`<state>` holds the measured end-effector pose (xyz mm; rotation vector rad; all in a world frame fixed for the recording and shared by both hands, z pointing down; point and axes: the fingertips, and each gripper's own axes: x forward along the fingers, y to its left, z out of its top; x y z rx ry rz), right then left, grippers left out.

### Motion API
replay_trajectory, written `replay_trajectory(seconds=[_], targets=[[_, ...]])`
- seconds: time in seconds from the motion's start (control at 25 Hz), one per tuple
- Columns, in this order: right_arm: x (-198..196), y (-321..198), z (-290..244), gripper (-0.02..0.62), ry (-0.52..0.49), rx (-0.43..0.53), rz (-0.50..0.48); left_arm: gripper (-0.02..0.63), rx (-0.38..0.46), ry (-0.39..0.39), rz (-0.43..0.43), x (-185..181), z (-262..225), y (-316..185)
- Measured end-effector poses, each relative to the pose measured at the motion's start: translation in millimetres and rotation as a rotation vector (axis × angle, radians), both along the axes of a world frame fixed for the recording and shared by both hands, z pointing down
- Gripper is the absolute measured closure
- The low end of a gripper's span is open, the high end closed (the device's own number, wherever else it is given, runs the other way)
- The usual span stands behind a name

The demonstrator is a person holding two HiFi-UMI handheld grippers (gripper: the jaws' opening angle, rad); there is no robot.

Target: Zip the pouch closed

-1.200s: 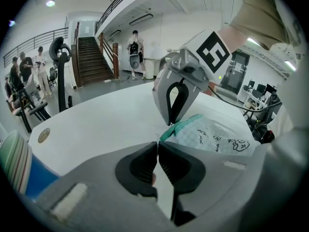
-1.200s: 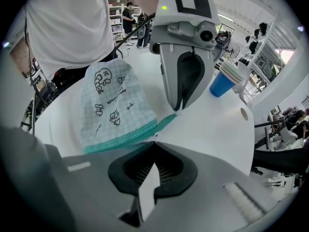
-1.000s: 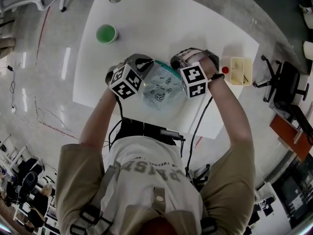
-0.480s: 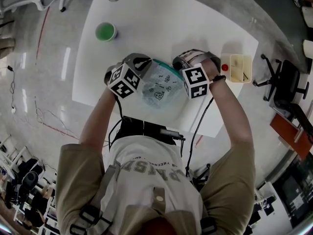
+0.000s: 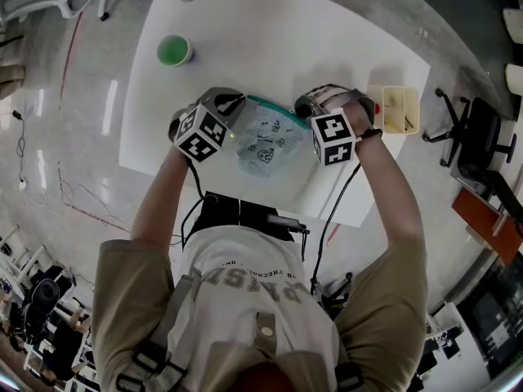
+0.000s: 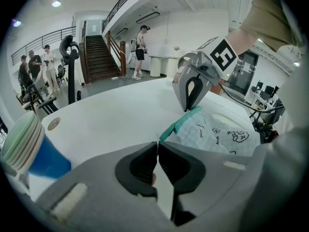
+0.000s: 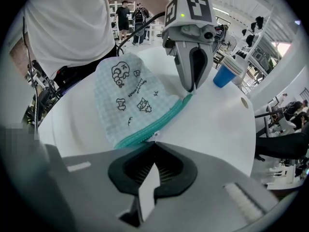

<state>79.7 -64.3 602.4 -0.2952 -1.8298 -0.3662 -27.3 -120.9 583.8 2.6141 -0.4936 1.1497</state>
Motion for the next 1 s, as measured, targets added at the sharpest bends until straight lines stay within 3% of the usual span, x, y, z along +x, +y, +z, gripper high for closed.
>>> replay_trajectory(seconds=[1.0], targets=[[33.8, 12.2, 5.1, 0.595, 0.059, -0.033, 0.043, 0.581, -0.007, -0.021, -0.044, -14.2, 8.2, 1.3]])
